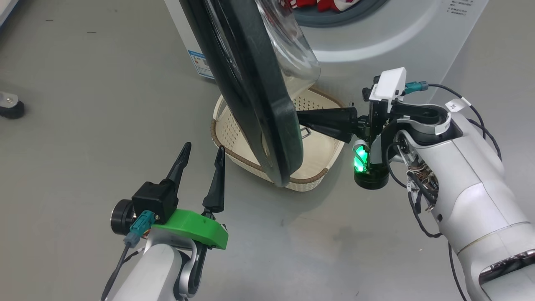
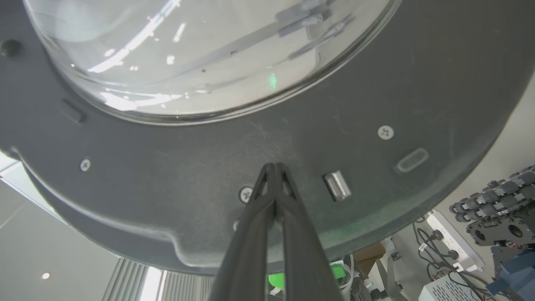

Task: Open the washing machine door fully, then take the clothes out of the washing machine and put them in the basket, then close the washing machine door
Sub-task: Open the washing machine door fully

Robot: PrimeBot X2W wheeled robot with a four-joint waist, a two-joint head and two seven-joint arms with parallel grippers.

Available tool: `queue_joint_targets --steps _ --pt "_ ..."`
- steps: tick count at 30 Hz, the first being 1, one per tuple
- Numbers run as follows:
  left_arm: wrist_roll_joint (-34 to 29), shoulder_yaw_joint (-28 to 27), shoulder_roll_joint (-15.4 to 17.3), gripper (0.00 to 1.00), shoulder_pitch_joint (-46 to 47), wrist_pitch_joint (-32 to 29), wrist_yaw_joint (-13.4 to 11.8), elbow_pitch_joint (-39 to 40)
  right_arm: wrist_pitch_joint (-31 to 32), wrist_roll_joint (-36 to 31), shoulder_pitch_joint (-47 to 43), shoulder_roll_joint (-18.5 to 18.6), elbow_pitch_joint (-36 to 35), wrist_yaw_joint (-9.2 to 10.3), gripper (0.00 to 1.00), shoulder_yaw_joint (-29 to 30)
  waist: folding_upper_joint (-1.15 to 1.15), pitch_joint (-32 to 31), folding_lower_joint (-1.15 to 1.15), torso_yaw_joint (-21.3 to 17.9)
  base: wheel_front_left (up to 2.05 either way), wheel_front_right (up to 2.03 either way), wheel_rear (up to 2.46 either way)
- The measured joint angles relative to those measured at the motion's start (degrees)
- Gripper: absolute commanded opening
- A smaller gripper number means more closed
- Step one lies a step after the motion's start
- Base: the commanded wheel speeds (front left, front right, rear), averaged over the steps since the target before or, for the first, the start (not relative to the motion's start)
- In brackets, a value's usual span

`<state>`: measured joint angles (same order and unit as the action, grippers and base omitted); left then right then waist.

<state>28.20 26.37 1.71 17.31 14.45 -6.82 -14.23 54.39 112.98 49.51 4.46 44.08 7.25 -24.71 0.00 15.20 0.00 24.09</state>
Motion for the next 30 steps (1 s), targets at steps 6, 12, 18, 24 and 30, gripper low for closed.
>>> queue_joint_targets --steps 6,12,18,24,30 --pt "0.0 0.02 0.0 1.0 -0.02 0.0 0.0 0.01 -0.71 2.38 -0.86 -0.11 -1.83 0.0 0.0 -3.96 0.0 -0.06 0.0 0.15 0.0 0.0 0.0" --pt "-0.01 -0.25 0.0 1.0 -0.06 0.0 0.0 0.01 -2.71 3.55 -0.88 -0.2 -3.28 0.0 0.0 -6.34 0.0 -0.05 0.0 0.03 0.0 0.0 0.0" --pt "-0.63 -1.81 0.0 1.0 -0.51 0.0 0.0 -0.21 -5.94 2.6 -0.97 -0.34 -4.17 0.0 0.0 -6.92 0.0 -0.86 0.0 -0.66 0.0 0.0 0.0" --pt "-1.16 -3.03 0.02 1.0 -1.19 0.0 0.0 -0.74 -11.72 -3.44 -1.99 -0.3 -4.47 -3.52 0.0 -7.15 0.0 -2.54 0.0 -2.13 0.0 0.0 0.0" --pt "-2.21 -5.04 0.07 1.0 -2.14 0.0 0.0 -1.68 -19.64 -15.52 -2.84 4.95 -5.73 -10.91 0.0 -11.61 0.0 -5.01 0.0 -3.99 0.0 0.0 0.0"
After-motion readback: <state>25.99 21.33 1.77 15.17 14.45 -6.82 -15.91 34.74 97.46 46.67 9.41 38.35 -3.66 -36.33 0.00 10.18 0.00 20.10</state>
